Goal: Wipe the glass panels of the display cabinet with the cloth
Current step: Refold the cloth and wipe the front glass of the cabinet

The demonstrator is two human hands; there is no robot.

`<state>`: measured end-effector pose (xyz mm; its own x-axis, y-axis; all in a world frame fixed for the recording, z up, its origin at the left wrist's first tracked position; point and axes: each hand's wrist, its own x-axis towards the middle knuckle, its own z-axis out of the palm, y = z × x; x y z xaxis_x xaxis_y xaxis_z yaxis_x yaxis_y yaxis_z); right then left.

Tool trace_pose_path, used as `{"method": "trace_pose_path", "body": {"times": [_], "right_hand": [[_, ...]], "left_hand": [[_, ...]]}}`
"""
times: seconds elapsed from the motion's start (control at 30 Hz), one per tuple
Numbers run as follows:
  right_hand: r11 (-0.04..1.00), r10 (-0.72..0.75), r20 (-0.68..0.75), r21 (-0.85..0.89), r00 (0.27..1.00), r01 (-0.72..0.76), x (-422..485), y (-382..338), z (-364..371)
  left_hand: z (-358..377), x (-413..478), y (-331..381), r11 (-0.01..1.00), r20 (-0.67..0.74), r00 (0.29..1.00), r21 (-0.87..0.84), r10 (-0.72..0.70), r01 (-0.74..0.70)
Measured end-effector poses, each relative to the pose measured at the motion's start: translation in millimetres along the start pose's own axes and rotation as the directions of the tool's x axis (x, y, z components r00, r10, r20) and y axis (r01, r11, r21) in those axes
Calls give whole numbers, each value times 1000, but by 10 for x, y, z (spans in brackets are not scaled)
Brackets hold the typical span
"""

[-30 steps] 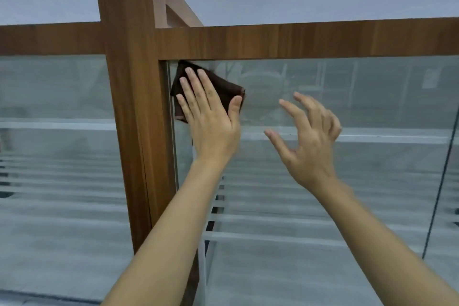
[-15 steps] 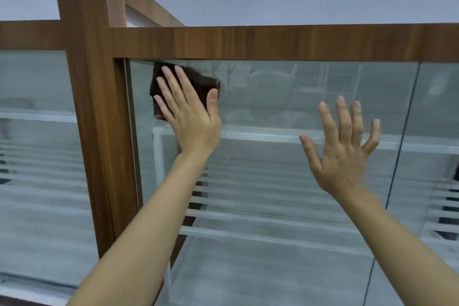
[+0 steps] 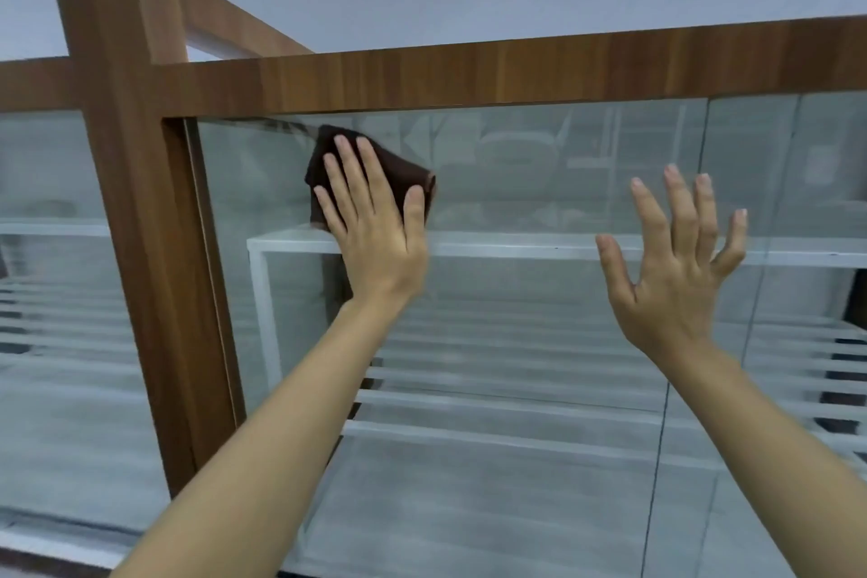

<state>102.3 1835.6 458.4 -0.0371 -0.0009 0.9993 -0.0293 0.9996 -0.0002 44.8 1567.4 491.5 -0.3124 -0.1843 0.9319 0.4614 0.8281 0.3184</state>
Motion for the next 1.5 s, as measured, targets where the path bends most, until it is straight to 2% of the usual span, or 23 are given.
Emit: {"method": "trace_pose_path", "body": {"times": [0.03,0.1,0.17,0.23,0.27,0.4,0.5,0.53,0.63,0.67,0.7,0.83,0.9,0.93,0.97,1.07,1.1,1.13,1.17,1.3,1.37,1.43,1.5], "right_hand": [[1000,-17,14,-18,1000,17,-12,58,1],[996,-61,28,-57,998,62,-33,107,15],[994,-75,16,-74,997,76,-45,107,32],[995,-73,-6,-69,997,73,-48,102,46],[995,-74,-16,-64,997,73,-51,102,51],[997,-77,-55,27,995,79,-47,104,40],[969,-24,-69,242,997,40,-62,129,-50],[956,8,-56,292,998,9,-90,154,-97],[954,67,15,291,998,-68,-240,304,-211],[957,67,44,280,997,-77,-279,363,-225],[959,60,70,274,996,-77,-303,412,-231],[903,85,81,416,993,-111,-292,416,-274],[859,93,79,498,992,-120,-296,411,-312],[844,86,92,522,992,-121,-304,425,-334],[834,73,108,539,991,-120,-304,449,-353],[807,24,154,580,988,-110,-307,510,-411],[791,18,155,603,988,-109,-305,519,-426],[770,21,151,628,988,-112,-299,524,-441],[751,37,145,649,989,-123,-293,519,-456],[724,133,125,665,983,-183,-265,477,-502],[726,127,126,663,984,-179,-265,479,-504],[738,110,127,654,986,-167,-298,495,-504],[765,97,129,625,987,-157,-378,506,-503]], "left_hand": [[47,-191,21,998,17,998,16,56,-56],[117,-764,-31,933,142,931,84,336,-349],[123,-1107,-201,729,288,728,125,623,-673],[93,-855,-247,604,318,609,124,727,-787],[70,-626,-171,614,298,622,130,725,-778],[59,85,379,876,117,885,131,451,-464],[209,-370,525,888,114,892,102,437,-449],[249,-652,481,825,168,827,98,537,-556],[265,-1134,289,492,318,494,92,809,-866],[259,-1040,317,466,321,463,72,826,-882],[246,-873,417,494,295,492,72,819,-866],[228,-82,1020,782,117,784,78,609,-619],[305,-140,1151,833,70,835,64,546,-550],[362,-327,1139,795,90,798,70,596,-602],[418,-585,1087,698,138,700,72,701,-713],[495,-1089,859,193,299,188,13,936,-981],[504,-1012,863,113,307,105,-9,946,-994],[508,-856,932,109,299,102,-7,949,-994],[492,-663,1055,170,274,167,14,947,-985],[435,-112,1627,626,101,632,87,768,-775],[532,-327,1790,768,56,769,44,637,-639],[685,-933,1720,742,105,741,37,663,-669],[749,-1710,1369,521,247,506,4,827,-853]]}}
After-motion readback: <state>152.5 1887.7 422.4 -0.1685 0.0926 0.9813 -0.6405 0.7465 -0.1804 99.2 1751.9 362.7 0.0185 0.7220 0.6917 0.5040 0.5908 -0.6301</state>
